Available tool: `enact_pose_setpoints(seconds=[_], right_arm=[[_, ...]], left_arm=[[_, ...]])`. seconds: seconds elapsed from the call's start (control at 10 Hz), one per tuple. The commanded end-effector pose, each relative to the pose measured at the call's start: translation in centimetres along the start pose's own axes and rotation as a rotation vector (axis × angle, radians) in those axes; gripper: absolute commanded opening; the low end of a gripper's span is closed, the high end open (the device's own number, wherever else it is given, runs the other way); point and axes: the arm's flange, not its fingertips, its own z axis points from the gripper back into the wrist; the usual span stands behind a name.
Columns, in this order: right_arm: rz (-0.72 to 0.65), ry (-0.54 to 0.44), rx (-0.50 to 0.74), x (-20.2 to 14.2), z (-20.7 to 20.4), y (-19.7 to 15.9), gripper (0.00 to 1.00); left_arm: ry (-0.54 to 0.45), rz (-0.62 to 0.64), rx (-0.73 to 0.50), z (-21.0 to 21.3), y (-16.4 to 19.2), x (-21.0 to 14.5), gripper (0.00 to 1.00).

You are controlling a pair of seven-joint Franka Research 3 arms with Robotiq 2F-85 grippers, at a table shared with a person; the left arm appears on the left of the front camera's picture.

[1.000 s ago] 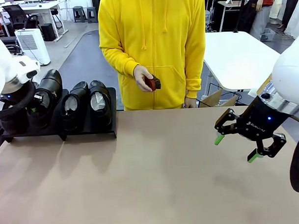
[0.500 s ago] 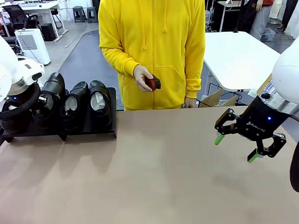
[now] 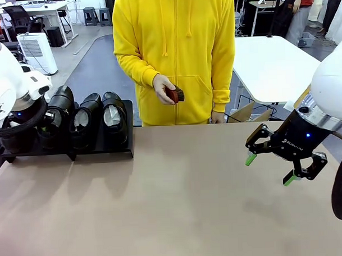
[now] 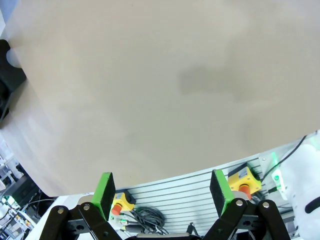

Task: Organize the shoes by placing them on the stand.
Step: Place the Shoe from the middle of the table onto the Shoes Stand.

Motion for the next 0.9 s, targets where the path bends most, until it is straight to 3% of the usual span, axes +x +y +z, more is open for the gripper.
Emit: enact_pose_setpoints(seconds=[0.0, 0.4, 0.5, 0.8], right_arm=[[0.016, 0.001, -0.002, 0.2, 0.3, 0.1, 1.0], [0.016, 0.001, -0.002, 0.2, 0.3, 0.1, 1.0], [0.016, 0.001, -0.002, 0.2, 0.3, 0.1, 1.0], [0.016, 0.001, -0.002, 0.2, 0.3, 0.1, 1.0]], left_arm=[[-0.037, 0.02, 0.056, 0.0, -0.4, 0.7, 0.08], [-0.083, 0.014, 0.12, 0.7, -0.4, 0.8, 0.86], [-0.112, 0.005, 0.149, 1.2, -0.5, 0.8, 1.0], [-0.146, 0.006, 0.12, 4.7, -0.6, 0.1, 1.0]])
